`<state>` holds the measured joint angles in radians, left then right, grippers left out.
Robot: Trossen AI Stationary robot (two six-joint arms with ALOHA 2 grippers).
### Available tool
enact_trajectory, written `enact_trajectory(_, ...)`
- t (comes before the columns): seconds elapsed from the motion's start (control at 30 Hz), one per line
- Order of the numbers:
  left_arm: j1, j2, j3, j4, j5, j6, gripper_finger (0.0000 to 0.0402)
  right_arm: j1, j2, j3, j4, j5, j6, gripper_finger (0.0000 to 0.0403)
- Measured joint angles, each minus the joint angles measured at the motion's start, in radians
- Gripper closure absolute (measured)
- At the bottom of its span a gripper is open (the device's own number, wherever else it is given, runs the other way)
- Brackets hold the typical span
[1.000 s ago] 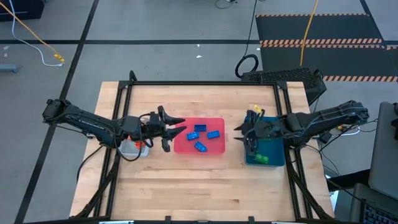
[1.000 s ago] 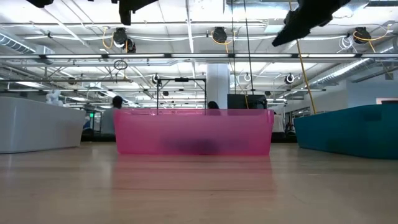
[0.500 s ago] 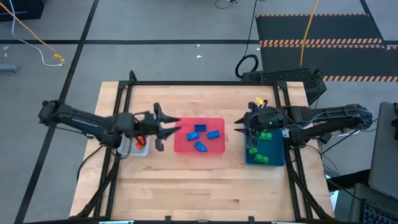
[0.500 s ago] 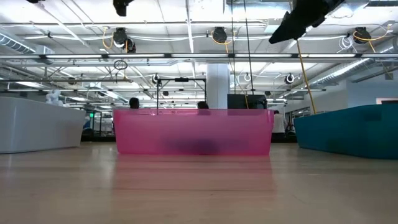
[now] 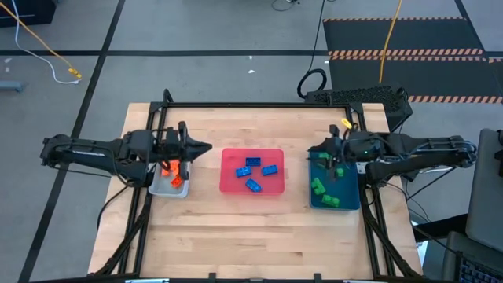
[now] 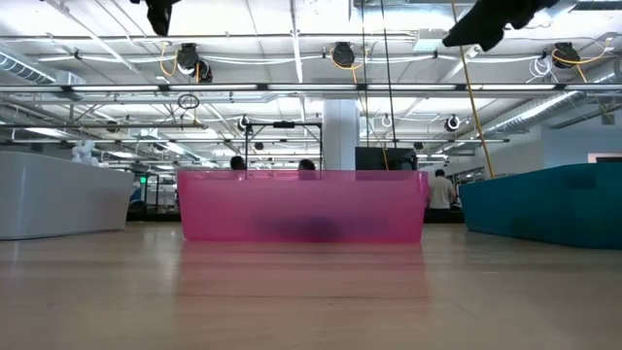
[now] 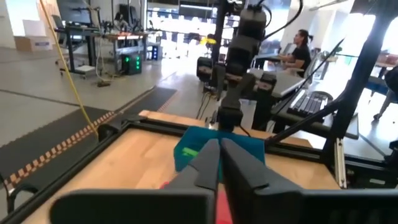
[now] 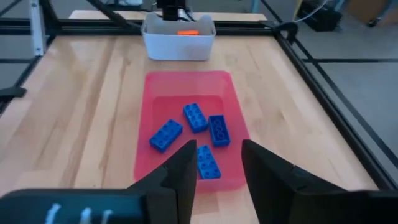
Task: Sort & place blocks by color
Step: Return to Home Position
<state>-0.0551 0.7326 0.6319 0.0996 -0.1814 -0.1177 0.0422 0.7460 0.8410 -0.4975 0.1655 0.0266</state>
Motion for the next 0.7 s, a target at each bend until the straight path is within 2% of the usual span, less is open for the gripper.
enact_trajectory(0.1, 0.001, -0.001, 0.0, -0.004, 0.0, 0.007, 0.0395, -0.003, -0.044, -0.036, -0.003, 0.018, 0.008, 0.031)
enact_trajectory(0.27, 0.033, -0.01, 0.0, 0.01, 0.016, 0.007, 0.0399, -0.02, -0.106, -0.072, -0.04, 0.018, 0.01, 0.0391)
enact_trajectory(0.37, 0.059, -0.033, 0.0, -0.023, 0.063, 0.002, 0.04, -0.029, -0.145, -0.072, -0.054, 0.017, 0.023, 0.0393)
enact_trajectory(0.5, 0.071, -0.062, -0.018, -0.076, 0.074, -0.022, 0.04, -0.029, -0.21, -0.072, -0.093, 0.013, 0.038, 0.0401)
enact_trajectory(0.7, 0.067, -0.134, -0.166, 0.122, 0.076, -0.014, 0.04, -0.029, -0.307, -0.12, -0.09, -0.042, 0.068, 0.0402)
